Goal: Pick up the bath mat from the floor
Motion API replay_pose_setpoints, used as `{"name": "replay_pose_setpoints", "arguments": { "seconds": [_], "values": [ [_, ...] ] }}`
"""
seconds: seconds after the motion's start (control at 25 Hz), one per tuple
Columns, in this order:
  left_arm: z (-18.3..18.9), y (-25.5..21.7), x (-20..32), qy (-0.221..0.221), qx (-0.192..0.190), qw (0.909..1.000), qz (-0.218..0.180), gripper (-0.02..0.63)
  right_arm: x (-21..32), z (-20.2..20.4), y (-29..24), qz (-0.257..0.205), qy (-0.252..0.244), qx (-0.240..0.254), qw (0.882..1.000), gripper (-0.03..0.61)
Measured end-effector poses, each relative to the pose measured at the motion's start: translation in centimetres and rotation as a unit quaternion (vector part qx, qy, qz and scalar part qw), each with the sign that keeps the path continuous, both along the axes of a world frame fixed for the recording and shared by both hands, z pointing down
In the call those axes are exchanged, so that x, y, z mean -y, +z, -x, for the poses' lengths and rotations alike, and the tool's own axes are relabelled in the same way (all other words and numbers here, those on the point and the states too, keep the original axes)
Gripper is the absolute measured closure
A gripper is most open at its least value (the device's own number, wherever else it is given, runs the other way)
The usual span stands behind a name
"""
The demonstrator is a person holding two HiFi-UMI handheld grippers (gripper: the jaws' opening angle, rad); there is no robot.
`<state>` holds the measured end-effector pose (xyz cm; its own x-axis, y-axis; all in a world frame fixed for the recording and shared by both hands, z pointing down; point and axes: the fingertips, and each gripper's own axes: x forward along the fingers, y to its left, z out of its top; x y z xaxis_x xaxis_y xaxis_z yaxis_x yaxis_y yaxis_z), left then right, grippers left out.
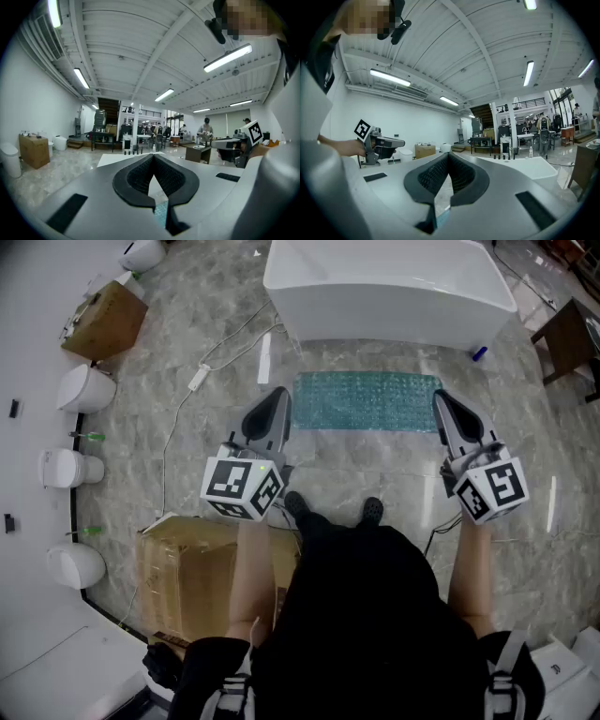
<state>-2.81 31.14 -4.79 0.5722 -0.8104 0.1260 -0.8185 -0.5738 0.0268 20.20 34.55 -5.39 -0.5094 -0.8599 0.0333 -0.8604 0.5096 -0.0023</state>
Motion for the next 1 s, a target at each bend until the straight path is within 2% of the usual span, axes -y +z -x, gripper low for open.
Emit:
{"name": "replay_pose_setpoints", "arguments": {
  "seconds": [0.44, 0.64, 0.8, 1.0],
  "values": [
    [-0.3, 0.1, -0.3, -0.002, 0.006, 1.0, 0.004, 0.604, -0.3, -0.8, -0.1, -0.01, 0.006, -0.002, 1.0, 0.566],
    [-0.8, 0.1, -0.8, -0.005, 0.012, 0.9999, 0.002, 0.604, -1.1, -1.3, 0.4, -0.016, -0.007, 0.043, 0.999, 0.566],
    [-1.9, 0.7, -0.9, -0.019, 0.021, 0.9996, 0.009, 0.604, -0.8, -2.9, 1.6, -0.006, -0.005, 0.038, 0.999, 0.566],
    [-2.0, 2.6, -0.9, -0.054, 0.007, 0.998, 0.034, 0.604, -0.5, -3.7, 3.4, 0.015, -0.014, 0.042, 0.999, 0.566]
  ]
}}
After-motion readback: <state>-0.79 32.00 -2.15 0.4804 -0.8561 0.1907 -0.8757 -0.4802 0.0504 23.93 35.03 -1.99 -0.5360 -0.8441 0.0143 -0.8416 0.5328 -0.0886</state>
